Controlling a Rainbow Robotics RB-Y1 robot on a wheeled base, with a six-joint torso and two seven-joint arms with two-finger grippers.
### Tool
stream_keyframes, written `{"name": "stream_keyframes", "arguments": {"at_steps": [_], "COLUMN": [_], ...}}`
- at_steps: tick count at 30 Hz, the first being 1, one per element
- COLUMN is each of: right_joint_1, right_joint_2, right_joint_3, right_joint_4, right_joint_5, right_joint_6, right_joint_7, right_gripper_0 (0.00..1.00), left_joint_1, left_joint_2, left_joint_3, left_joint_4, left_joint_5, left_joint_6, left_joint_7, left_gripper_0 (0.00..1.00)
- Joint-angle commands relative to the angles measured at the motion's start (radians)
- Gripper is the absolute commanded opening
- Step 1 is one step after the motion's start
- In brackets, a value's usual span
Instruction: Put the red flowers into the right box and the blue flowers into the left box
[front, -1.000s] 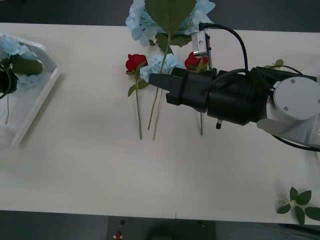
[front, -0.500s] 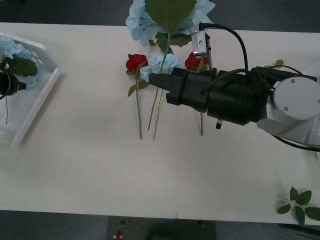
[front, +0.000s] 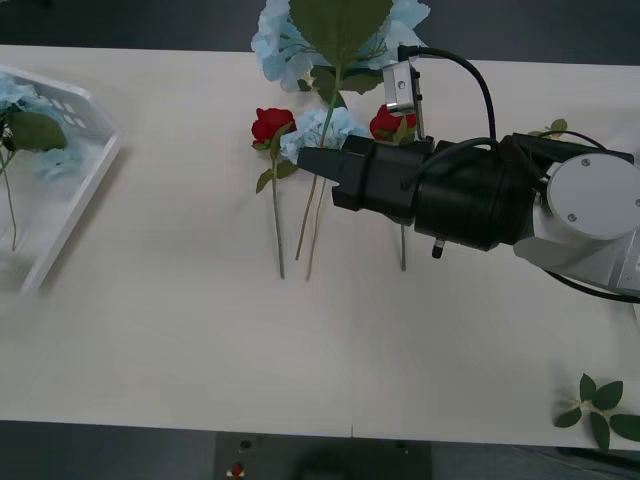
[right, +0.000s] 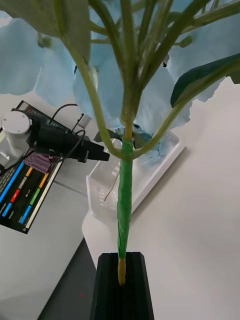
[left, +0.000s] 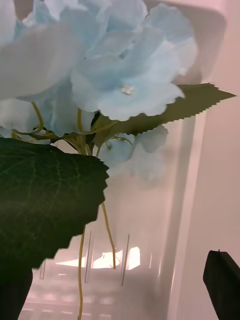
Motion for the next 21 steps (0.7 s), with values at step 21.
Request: {"name": "stream_keyframes", "arguments": {"at_steps": [21], "right_joint_1": [-0.006], "right_joint_2": [-0.003], "right_joint_3": [-0.008], "right_joint_4": [-0.037], "right_joint_5": [0.001], "right_joint_6": [-0.001], "right_joint_7": [0.042], "right_gripper_0": [0.00], "left_joint_1": [-0.038], "left_joint_2": [-0.016], "left_joint_3": [0.088], "left_joint_4": [0.063], "left_joint_5": [0.915], "left_joint_6": [0.368], "left_joint_7": [-0.148], "left_gripper_0": [1.00]}}
